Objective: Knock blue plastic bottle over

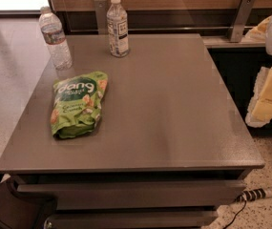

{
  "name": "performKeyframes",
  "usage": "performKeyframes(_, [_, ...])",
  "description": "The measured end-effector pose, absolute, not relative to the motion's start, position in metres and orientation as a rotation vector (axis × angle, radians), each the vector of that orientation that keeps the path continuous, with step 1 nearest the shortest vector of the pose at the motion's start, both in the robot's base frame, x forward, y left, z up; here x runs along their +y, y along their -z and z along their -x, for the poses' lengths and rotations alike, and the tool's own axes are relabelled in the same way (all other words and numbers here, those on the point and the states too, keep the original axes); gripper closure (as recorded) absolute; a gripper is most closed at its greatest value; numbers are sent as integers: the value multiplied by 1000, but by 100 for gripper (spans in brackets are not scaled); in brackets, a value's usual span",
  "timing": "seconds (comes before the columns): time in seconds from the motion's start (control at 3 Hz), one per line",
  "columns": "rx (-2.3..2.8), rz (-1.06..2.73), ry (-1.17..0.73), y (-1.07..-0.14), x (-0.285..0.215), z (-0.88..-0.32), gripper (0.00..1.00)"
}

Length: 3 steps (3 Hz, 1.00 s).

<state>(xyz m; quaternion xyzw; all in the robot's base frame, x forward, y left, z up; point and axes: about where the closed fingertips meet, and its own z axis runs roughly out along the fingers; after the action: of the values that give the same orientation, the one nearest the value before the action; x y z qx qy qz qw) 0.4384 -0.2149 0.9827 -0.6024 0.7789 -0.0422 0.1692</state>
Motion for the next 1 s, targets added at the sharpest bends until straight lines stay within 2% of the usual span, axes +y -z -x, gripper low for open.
performKeyframes(0.67, [2201,1663,131,-983,-216,-450,0])
performKeyframes(1.0, [2172,1477,156,-983,-220,-492,0])
